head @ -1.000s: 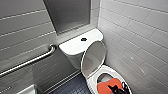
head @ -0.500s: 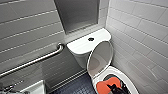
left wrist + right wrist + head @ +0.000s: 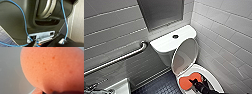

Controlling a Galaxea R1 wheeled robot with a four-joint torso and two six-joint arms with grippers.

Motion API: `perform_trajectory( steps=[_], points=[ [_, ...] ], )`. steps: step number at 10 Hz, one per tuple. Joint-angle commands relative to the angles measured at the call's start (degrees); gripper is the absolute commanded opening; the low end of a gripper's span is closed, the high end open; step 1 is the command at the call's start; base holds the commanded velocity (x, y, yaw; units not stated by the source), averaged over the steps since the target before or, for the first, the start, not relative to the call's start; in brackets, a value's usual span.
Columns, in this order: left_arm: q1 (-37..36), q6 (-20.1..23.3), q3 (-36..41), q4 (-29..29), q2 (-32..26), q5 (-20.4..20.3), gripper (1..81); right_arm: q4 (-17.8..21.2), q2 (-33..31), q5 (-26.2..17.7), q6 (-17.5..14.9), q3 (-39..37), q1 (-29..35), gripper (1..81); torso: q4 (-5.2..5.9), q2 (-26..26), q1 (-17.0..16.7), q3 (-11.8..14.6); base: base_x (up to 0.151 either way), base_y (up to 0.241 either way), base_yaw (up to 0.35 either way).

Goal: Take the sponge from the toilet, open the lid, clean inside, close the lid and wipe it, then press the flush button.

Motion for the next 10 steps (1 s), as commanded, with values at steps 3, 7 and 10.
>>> perform_trajectory(
  steps=[3,7,10],
  points=[
    [2.9,0.2,0.2,0.5,-0.7,2.0,81.1,5.6,2.8,-12.7,0.2,-9.5,10.7,1.0,0.02,0.0,0.0,0.0,0.0,0.0,0.0],
    [2.9,0.1,0.2,0.5,-0.7,2.0,81.1,5.3,9.4,-20.5,3.3,-21.7,4.6,1.0,0.02,0.0,0.0,0.0,0.0,0.0,0.0],
    [2.8,0.1,0.2,0.5,-0.5,2.0,81.1,2.6,6.2,-19.6,3.1,-14.5,1.7,1.0,0.02,0.0,0.0,0.0,0.0,0.0,0.0]
  ],
)
